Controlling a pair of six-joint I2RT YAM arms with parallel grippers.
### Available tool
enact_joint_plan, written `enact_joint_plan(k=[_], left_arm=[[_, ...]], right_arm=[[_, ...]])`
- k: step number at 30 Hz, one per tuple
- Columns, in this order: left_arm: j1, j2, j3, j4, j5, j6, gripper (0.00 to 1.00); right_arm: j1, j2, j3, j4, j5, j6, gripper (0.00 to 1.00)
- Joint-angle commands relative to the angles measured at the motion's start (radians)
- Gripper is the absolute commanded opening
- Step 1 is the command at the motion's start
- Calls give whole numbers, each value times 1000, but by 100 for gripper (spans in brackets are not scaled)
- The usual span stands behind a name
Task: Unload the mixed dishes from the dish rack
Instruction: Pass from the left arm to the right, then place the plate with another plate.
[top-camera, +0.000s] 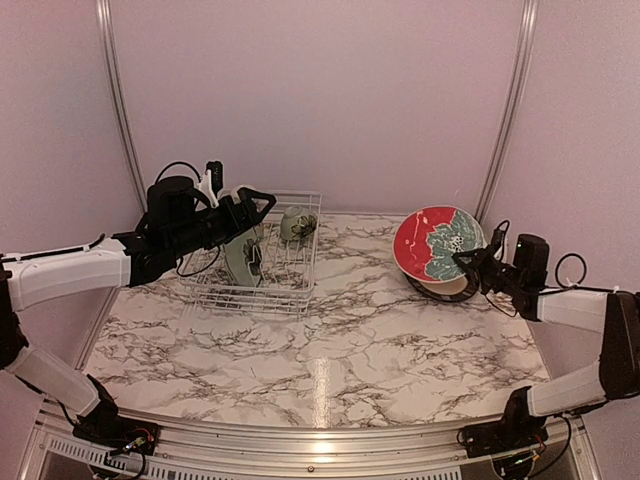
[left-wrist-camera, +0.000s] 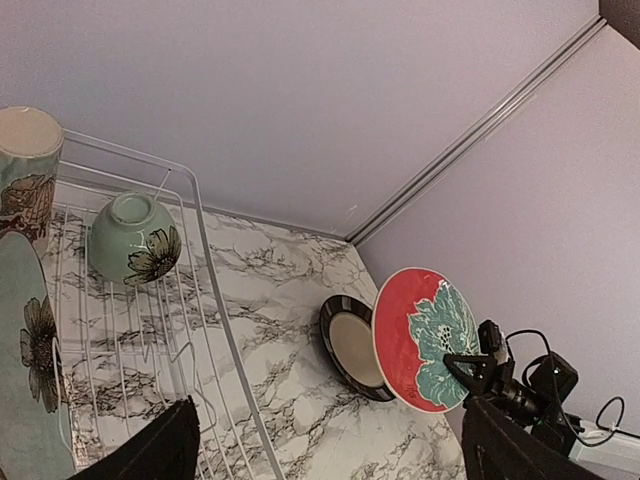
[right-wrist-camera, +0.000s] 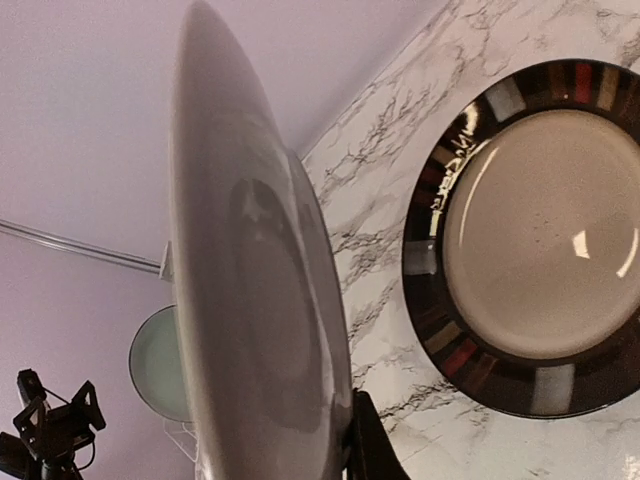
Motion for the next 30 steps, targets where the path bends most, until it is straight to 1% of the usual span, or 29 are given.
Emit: enact_joint_plan(k=[1, 6, 12, 14, 16, 22, 30], left_arm=[[2, -26, 28, -25, -9, 21, 94], [2, -23, 38, -25, 4, 18, 94], [-1, -35, 25, -17, 4, 12, 94], [-3, -39, 22, -14, 3, 12, 94], [-4, -37, 22, -17, 2, 13, 94], [-5, -31, 25, -27, -2, 16, 94], [-6, -36, 29, -25, 2, 18, 94]], right_arm=[[-137, -18, 10, -34, -66, -81, 0], [-215, 70, 41, -28, -149, -80, 0], [-244, 216, 129, -27, -208, -121, 0], [-256, 249, 136, 19, -221, -111, 0], [-261, 272, 144, 63, -214, -102, 0], [-261, 376, 192, 114, -235, -85, 0], [-261, 469, 226, 167, -249, -74, 0]])
